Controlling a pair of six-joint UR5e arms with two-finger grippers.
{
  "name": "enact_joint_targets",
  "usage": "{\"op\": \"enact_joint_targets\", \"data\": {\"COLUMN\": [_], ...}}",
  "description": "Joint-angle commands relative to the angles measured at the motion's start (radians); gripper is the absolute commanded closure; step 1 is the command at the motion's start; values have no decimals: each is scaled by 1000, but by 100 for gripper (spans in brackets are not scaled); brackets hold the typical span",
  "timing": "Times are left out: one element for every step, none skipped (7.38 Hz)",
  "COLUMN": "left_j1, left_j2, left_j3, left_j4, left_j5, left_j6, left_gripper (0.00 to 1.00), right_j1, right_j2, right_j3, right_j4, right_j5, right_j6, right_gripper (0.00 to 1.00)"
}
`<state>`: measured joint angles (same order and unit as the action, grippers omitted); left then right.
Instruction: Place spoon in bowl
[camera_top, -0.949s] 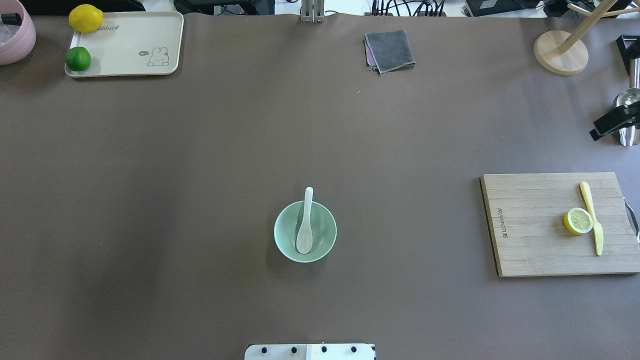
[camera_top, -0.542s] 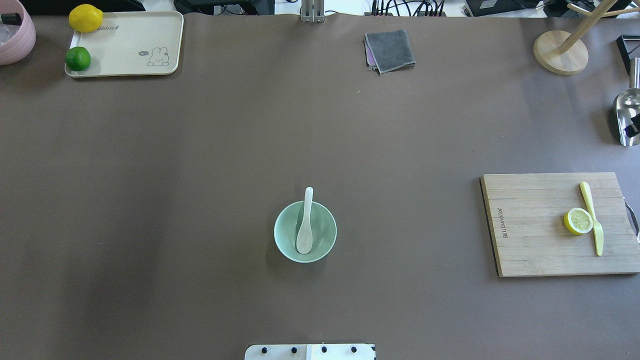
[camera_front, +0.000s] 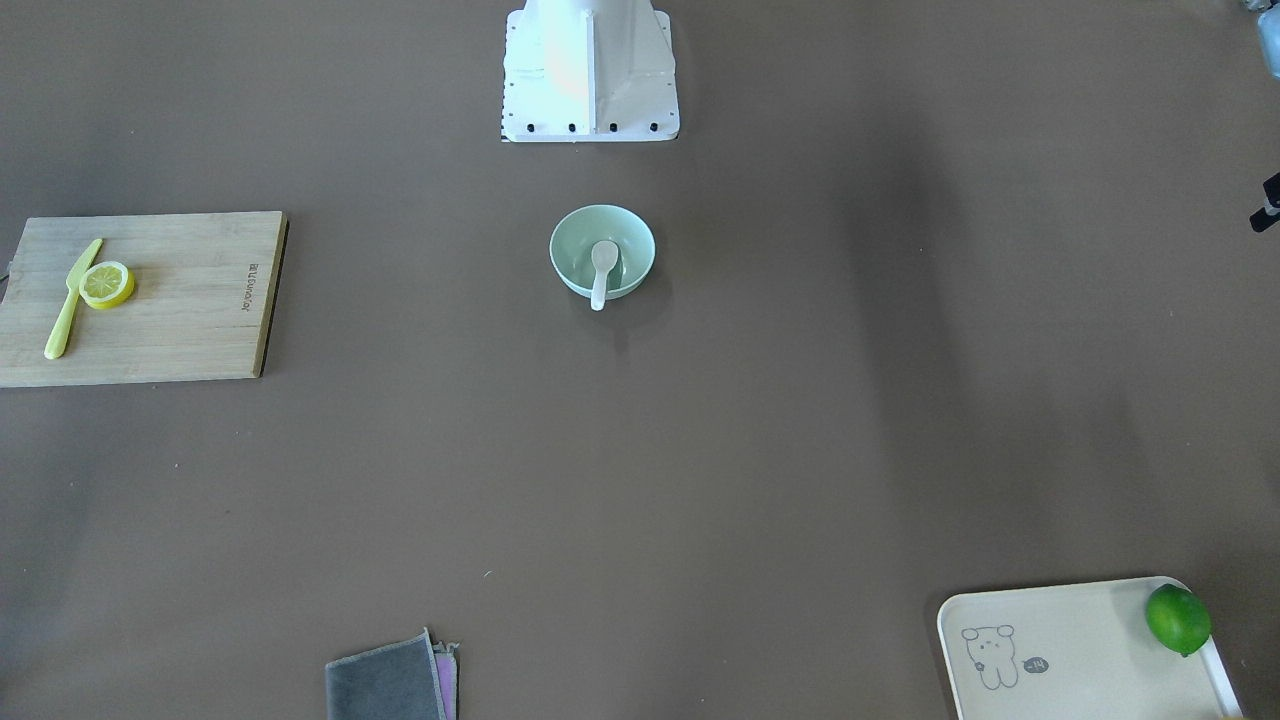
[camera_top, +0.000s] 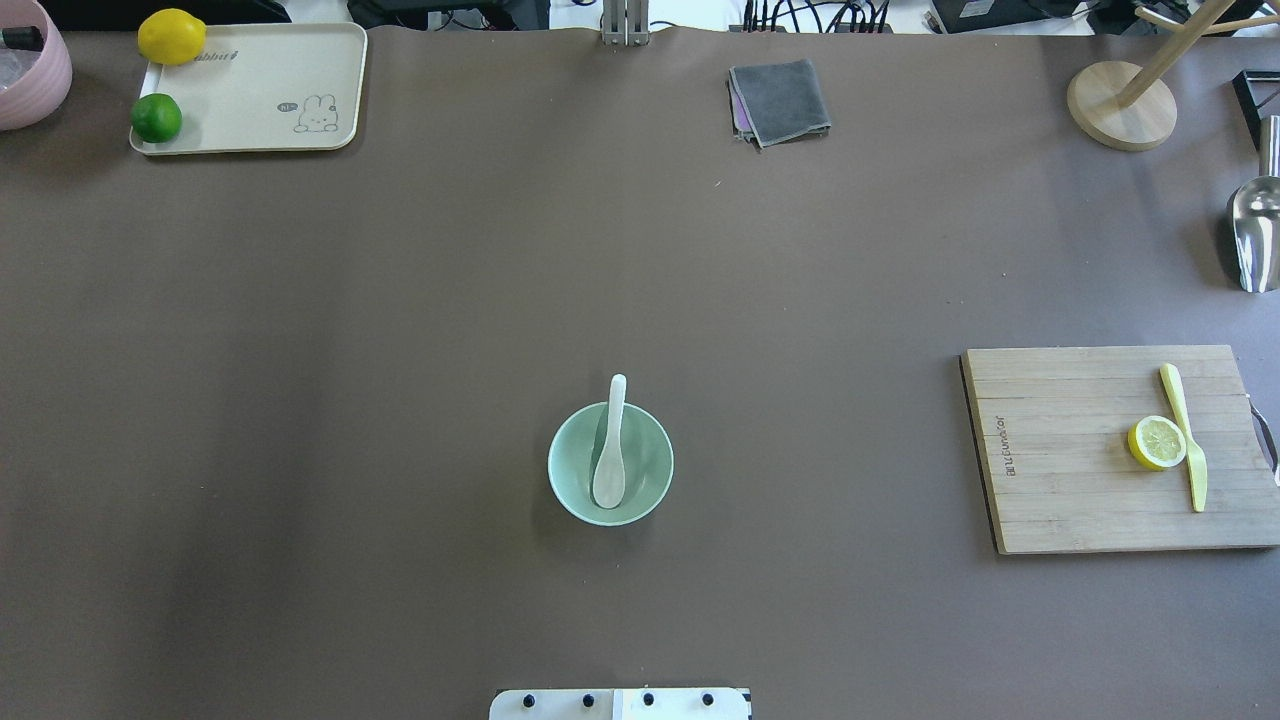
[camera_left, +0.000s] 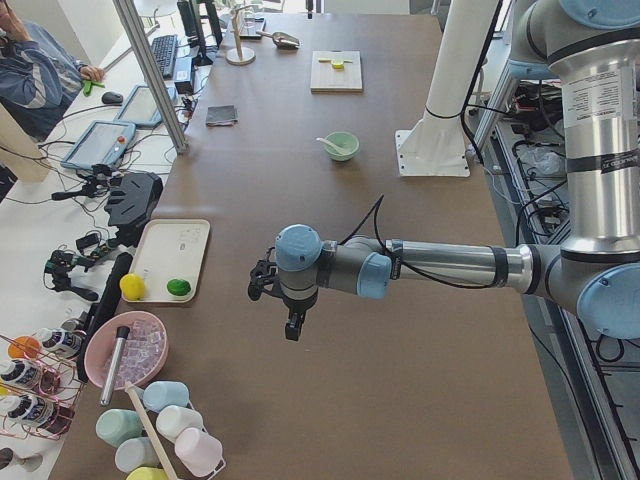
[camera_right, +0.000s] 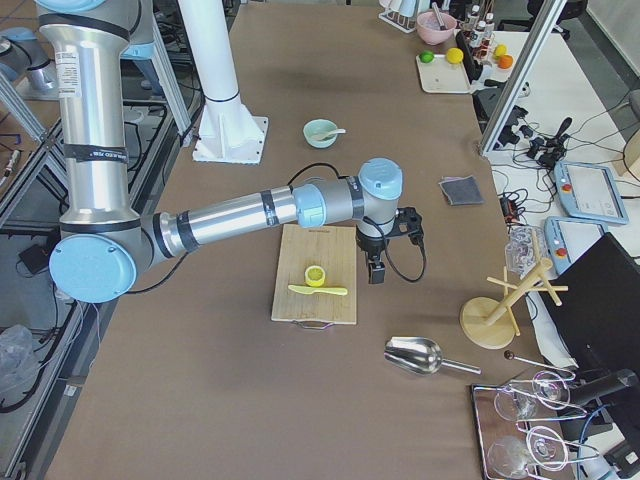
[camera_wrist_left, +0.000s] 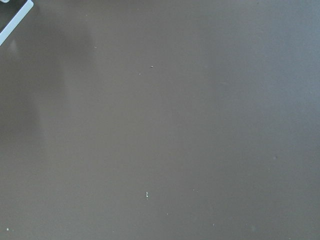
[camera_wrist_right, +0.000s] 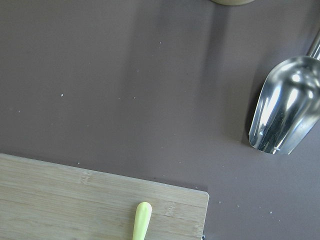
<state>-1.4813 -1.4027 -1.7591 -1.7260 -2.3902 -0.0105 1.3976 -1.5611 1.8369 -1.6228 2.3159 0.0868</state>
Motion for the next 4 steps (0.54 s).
{"op": "enact_joint_targets", "data": {"left_j1": [-4, -10, -11, -28], "left_j2": [1, 1, 1, 1], "left_j3": [6, 1, 0, -3], "left_j4": [-1, -1, -3, -3], "left_j5": [2, 2, 3, -1], "left_j6": [1, 1, 1, 1], "left_gripper": [2, 2, 2, 2], "right_j1": [1, 1, 1, 1], "right_j2": [-11, -7, -11, -13], "right_j3": [2, -2, 7, 7], "right_j4": [1, 1, 1, 1], "right_j5": [8, 16, 39, 66], "right_j6": [7, 8, 1, -1], "right_gripper": [0, 0, 0, 0]}}
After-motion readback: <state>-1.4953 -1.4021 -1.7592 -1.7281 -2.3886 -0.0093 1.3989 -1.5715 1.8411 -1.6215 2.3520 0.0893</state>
